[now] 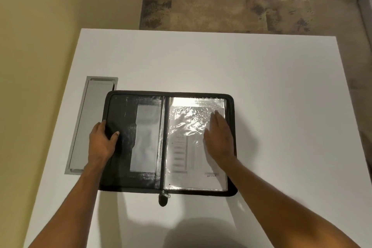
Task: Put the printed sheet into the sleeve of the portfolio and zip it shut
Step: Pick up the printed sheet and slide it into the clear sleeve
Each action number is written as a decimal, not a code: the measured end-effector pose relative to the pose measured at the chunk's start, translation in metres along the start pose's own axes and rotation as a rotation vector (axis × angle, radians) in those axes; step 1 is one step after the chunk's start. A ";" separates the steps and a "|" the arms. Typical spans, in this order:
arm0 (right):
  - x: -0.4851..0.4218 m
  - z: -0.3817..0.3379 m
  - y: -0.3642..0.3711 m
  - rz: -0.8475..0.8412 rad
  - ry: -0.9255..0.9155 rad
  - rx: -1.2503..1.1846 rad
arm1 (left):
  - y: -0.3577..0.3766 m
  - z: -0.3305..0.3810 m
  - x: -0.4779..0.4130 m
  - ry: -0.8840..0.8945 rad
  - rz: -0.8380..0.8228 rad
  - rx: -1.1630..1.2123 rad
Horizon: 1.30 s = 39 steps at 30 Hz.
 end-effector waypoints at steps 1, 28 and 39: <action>0.014 -0.006 0.008 -0.033 -0.024 0.046 | 0.002 -0.004 0.001 -0.021 -0.004 0.014; 0.146 0.074 0.019 -0.215 0.155 0.287 | -0.051 0.026 0.015 0.029 0.087 0.206; 0.166 0.090 -0.005 -0.268 0.116 0.303 | -0.064 0.104 0.082 0.187 -0.047 0.327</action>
Point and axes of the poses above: each hand's wrist, its own x-axis away from the middle knuckle, its own y-axis out of the palm, z = x × y, the point moved 4 cm from there along -x, towards the middle knuckle, and after that the axes turned 4 degrees about y, right-handed, at the moved point
